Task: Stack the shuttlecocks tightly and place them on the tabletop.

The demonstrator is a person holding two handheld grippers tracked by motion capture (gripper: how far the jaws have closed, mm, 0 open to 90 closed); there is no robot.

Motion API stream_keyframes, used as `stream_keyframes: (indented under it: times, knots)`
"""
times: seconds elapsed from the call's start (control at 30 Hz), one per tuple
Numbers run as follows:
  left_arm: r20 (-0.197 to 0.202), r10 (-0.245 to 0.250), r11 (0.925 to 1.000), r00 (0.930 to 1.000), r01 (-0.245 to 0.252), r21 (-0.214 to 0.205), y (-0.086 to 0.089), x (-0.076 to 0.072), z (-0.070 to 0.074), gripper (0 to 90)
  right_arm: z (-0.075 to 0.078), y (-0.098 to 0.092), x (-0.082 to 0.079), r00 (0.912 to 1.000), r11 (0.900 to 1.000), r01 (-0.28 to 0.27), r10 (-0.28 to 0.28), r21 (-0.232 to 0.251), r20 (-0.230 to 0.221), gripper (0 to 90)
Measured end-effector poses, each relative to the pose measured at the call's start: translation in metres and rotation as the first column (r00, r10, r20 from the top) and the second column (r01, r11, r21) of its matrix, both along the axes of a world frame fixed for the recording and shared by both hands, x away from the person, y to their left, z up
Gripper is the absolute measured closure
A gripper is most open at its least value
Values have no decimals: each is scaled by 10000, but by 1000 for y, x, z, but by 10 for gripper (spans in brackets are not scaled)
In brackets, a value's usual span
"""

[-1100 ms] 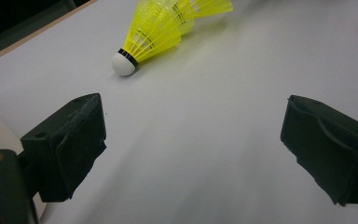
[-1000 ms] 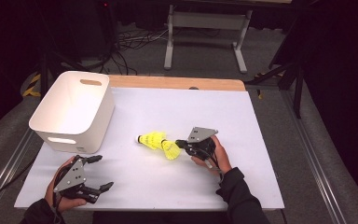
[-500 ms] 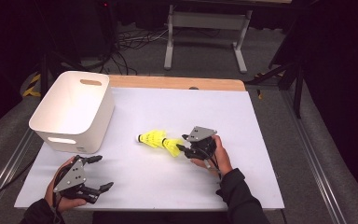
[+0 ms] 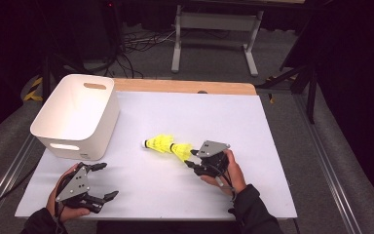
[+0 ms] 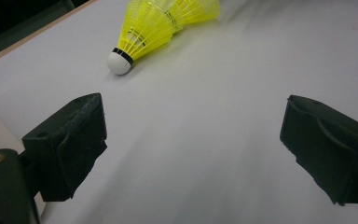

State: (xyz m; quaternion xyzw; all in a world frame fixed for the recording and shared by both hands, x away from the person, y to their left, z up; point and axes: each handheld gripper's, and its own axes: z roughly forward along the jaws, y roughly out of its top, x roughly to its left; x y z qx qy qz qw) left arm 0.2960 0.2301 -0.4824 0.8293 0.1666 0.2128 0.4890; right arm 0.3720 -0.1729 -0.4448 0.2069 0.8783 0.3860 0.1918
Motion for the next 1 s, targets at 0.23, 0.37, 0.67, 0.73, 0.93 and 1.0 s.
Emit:
stream_keyframes:
  times: [0.23,0.37,0.67,0.73,0.93,1.0]
  knots:
    - [-17,-4,10000,10000,4,1,0,0,0,78,-11,17,8,9979,9998,182,-181,6,-629,538]
    - [-45,-18,10000,10000,19,25,0,0,-1,78,-17,24,11,9965,9995,301,-310,-126,-771,557]
    - [-60,-31,10000,10000,31,71,-1,1,-2,79,-18,28,17,9974,9985,457,-440,306,-567,865]
    - [-58,-35,9999,10000,36,93,-1,1,-2,80,-17,28,17,9980,9986,453,-441,276,-445,884]
    - [-61,-22,10000,10000,23,76,-1,1,-2,80,-14,28,14,9994,9989,251,-241,387,-242,899]
    - [-68,-24,10000,10000,24,76,-1,1,-2,79,-13,29,13,9997,9985,158,-148,520,-209,899]
